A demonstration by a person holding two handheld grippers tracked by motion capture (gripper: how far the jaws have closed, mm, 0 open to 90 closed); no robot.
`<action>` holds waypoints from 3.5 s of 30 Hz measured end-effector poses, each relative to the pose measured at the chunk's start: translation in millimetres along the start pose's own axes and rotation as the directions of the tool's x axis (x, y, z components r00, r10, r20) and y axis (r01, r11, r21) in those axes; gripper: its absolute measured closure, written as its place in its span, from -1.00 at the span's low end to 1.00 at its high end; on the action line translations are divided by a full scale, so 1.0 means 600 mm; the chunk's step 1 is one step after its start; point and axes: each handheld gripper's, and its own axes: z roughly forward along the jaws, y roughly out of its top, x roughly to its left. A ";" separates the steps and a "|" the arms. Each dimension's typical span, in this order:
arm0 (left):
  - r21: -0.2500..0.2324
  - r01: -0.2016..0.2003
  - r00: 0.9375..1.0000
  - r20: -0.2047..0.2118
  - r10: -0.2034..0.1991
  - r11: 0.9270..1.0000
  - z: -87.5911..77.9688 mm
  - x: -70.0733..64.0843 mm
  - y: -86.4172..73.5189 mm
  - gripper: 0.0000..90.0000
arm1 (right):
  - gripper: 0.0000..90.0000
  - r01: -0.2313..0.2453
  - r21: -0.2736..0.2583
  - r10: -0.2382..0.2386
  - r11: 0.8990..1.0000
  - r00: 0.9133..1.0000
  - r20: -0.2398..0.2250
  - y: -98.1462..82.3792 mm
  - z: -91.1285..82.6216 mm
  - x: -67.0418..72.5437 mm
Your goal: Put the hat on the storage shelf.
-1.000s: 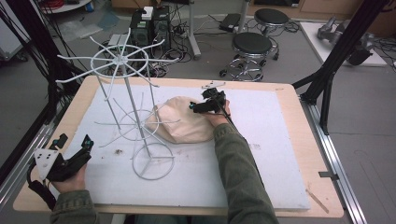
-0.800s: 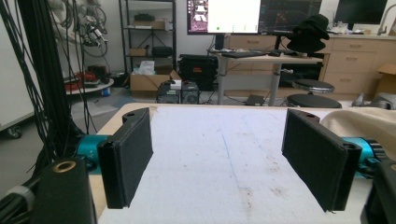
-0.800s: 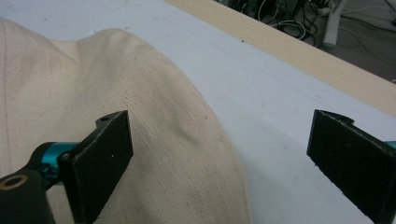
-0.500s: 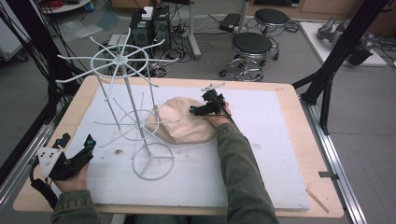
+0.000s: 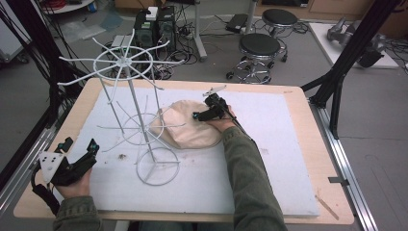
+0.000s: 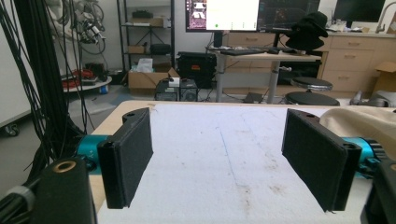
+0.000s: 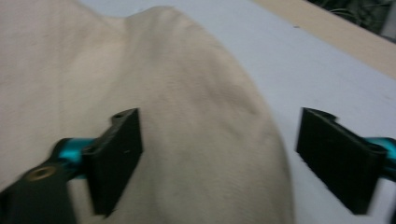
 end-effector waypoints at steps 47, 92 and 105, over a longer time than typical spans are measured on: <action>-0.008 0.006 1.000 -0.011 -0.007 1.000 -0.005 0.002 0.002 -0.45 | 0.77 -0.068 0.108 0.052 0.992 0.988 0.145 0.017 -0.019 0.009; -0.018 0.024 1.000 -0.019 -0.024 1.000 -0.010 0.003 0.002 -0.45 | 0.78 -0.202 -0.470 0.285 0.859 0.952 0.110 -0.003 -0.274 -0.018; -0.015 0.022 1.000 -0.017 -0.023 1.000 -0.009 0.002 0.002 -0.45 | 0.78 -0.197 -0.562 0.280 0.804 0.958 0.064 0.002 -0.310 -0.001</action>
